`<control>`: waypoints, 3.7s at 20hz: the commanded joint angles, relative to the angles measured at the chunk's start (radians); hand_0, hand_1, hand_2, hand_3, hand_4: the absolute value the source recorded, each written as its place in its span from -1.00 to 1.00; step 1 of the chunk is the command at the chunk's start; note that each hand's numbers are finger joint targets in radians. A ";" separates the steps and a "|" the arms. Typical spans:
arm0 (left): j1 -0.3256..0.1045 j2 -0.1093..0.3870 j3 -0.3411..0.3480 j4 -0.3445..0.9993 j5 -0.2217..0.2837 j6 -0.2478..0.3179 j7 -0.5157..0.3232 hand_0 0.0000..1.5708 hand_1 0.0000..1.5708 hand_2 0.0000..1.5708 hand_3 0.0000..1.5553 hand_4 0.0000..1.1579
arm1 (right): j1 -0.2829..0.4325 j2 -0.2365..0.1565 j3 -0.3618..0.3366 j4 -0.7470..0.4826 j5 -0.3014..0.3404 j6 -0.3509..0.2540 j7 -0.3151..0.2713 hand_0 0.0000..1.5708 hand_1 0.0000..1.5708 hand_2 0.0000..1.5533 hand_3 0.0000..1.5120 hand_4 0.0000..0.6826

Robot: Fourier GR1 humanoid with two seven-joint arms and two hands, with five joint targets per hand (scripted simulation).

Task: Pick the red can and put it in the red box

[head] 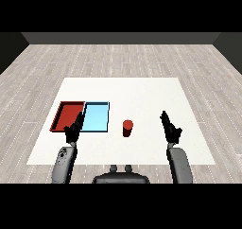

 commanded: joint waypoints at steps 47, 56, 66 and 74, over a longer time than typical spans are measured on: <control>0.072 -0.061 0.060 -0.073 0.065 -0.040 -0.403 -1.00 -1.00 -1.00 -1.00 -1.00 | -0.072 0.113 0.204 0.216 -0.161 -0.112 -0.338 -1.00 -1.00 -1.00 -1.00 -1.00; 0.120 -0.079 0.033 -0.203 0.085 -0.036 -0.348 -1.00 -1.00 -1.00 -1.00 -1.00 | -0.112 0.114 0.346 0.364 -0.285 -0.209 -0.479 -1.00 -1.00 -1.00 -1.00 -1.00; 0.032 -0.066 0.063 -0.040 0.059 -0.033 -0.425 -1.00 -1.00 -1.00 -1.00 -1.00 | -0.179 0.113 0.351 0.470 -0.364 -0.208 -0.515 -1.00 -1.00 -1.00 -1.00 -1.00; 0.044 -0.081 0.057 -0.050 0.065 -0.029 -0.433 -1.00 -1.00 -1.00 -1.00 -1.00 | -0.312 0.114 0.362 0.578 -0.458 -0.251 -0.528 -1.00 -1.00 -1.00 -1.00 -1.00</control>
